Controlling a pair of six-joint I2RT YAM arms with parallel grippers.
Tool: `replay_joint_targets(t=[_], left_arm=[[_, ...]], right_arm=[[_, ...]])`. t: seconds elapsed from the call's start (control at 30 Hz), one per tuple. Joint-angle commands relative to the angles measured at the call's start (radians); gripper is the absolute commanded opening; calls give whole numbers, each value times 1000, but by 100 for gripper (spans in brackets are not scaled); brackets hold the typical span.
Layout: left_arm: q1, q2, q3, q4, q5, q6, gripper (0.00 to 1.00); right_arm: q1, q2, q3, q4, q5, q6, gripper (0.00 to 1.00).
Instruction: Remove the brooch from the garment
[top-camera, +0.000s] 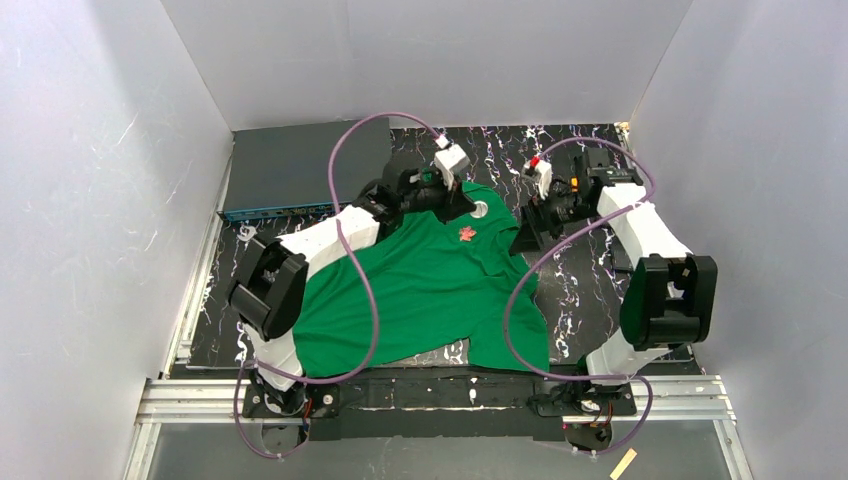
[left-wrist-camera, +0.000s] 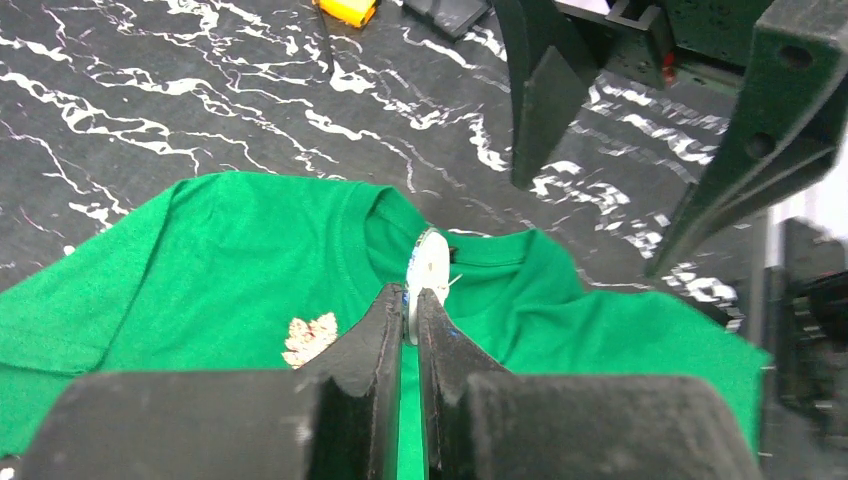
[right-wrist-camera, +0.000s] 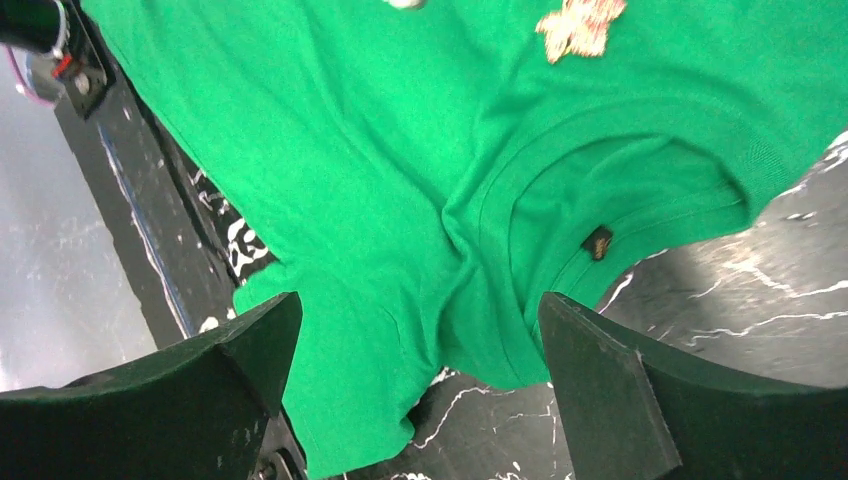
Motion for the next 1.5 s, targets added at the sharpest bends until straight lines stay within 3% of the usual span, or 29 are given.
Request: replay_joint_targets(t=[0.0,0.2,0.47,0.93,1.47], left_arm=[[51,-109,80,-154,171,-225,0],[86,-181,108,-220,317,-398,0],[88,-254,98,-215,361,-414,0],[85,-282,67,-157,312,-452,0],[80,-289,39,-98,306,-463,0]], right_arm=[[-2,-84,97,45,-61,98,98],[53,-138,156,139,-141,291,98],[158,-179,189,284,-193,520,96],[230,-230,126,392,-116,642,72],[231,-214,131,376,-145,687,49]])
